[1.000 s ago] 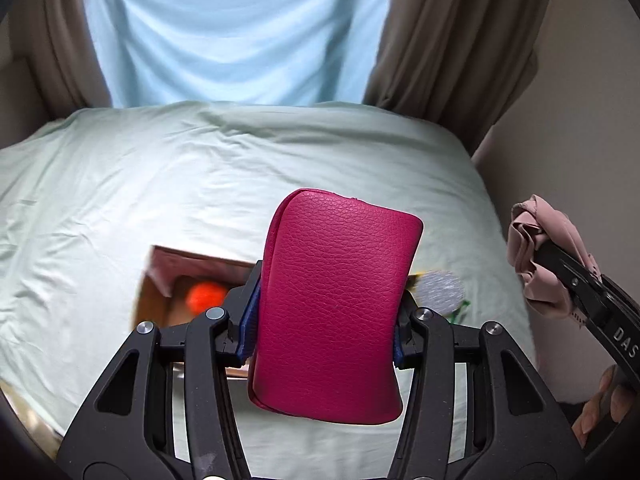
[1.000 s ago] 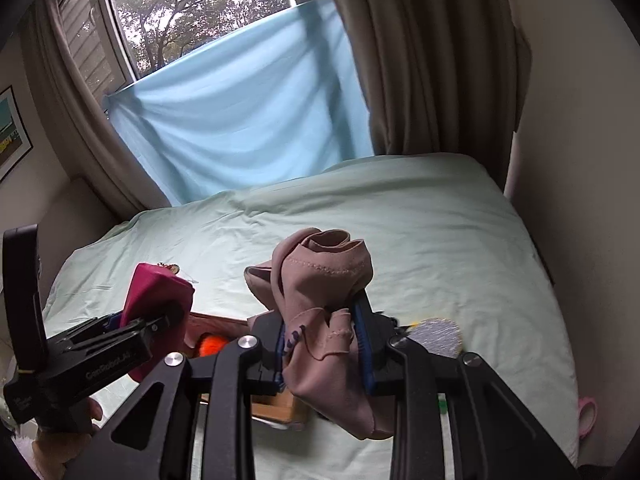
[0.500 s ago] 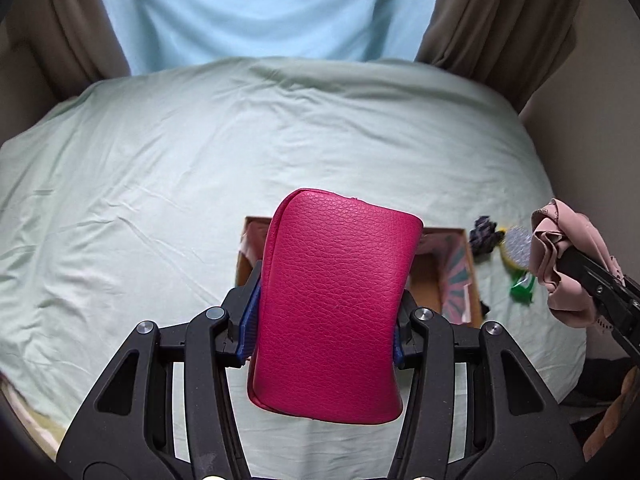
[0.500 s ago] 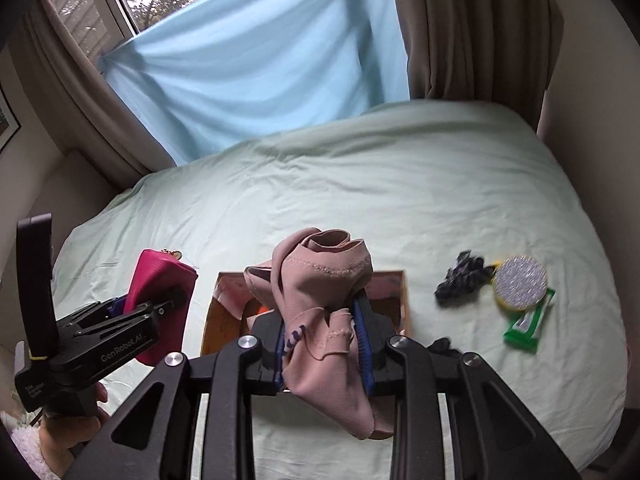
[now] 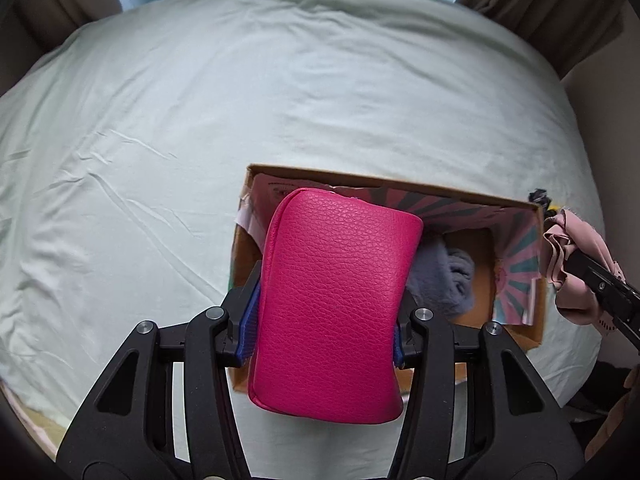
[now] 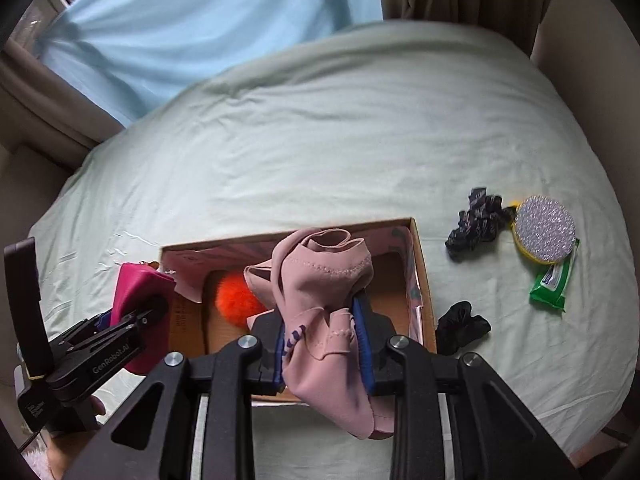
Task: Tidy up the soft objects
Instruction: 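Open both tools to release the pouch and cloth into the box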
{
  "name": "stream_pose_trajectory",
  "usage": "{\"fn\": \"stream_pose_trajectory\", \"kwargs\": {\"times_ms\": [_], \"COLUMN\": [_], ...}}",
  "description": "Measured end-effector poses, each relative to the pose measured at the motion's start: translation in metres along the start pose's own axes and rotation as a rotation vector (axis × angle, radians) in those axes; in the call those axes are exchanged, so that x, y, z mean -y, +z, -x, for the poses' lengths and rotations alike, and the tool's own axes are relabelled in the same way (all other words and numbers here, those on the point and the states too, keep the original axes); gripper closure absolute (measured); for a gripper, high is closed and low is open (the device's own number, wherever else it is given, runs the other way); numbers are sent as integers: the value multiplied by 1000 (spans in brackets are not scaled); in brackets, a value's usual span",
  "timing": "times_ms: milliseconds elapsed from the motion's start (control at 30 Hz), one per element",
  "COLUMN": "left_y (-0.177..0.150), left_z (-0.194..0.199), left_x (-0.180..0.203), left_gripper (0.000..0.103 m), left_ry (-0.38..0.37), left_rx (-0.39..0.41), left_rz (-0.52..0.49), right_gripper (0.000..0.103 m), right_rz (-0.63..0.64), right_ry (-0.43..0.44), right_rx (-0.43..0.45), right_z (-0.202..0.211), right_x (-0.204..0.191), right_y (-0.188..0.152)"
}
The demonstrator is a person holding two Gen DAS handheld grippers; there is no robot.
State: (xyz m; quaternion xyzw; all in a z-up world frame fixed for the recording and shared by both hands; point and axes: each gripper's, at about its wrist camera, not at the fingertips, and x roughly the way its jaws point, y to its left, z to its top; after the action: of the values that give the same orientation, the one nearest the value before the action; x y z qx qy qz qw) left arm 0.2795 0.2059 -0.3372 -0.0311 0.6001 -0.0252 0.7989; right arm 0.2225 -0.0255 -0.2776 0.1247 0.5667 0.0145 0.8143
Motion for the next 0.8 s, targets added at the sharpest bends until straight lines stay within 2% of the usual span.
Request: {"fn": "stream_pose_trajectory", "kwargs": {"times_ms": [167, 267, 333, 367, 400, 433, 467, 567, 800], "left_y": [10, 15, 17, 16, 16, 16, 15, 12, 6], "left_z": [-31, -39, -40, -36, -32, -28, -23, -19, -7], "left_x": [8, 14, 17, 19, 21, 23, 25, 30, 29], "left_gripper": [57, 56, 46, 27, 2, 1, 0, 0, 0], "left_ry": [20, 19, 1, -13, -18, -26, -32, 2, 11], "left_rx": [-43, -66, -69, -55, -40, -24, -6, 3, 18], "left_rz": [-57, -101, -129, -142, -152, -166, -183, -224, -227], "right_gripper": [77, 76, 70, 55, 31, 18, 0, 0, 0], "right_rz": [-52, -71, -77, -84, -91, -96, -101, -105, -80], "right_ry": [-13, -12, -22, -17, -9, -8, -13, 14, 23], "right_rx": [-101, -137, -162, -185, -199, -206, -202, -162, -171], "right_z": [-55, -73, -82, -88, -92, -95, -96, -93, -90], "right_x": [18, 22, 23, 24, 25, 25, 26, 28, 24], "right_y": [6, 9, 12, 14, 15, 16, 17, 20, 19]}}
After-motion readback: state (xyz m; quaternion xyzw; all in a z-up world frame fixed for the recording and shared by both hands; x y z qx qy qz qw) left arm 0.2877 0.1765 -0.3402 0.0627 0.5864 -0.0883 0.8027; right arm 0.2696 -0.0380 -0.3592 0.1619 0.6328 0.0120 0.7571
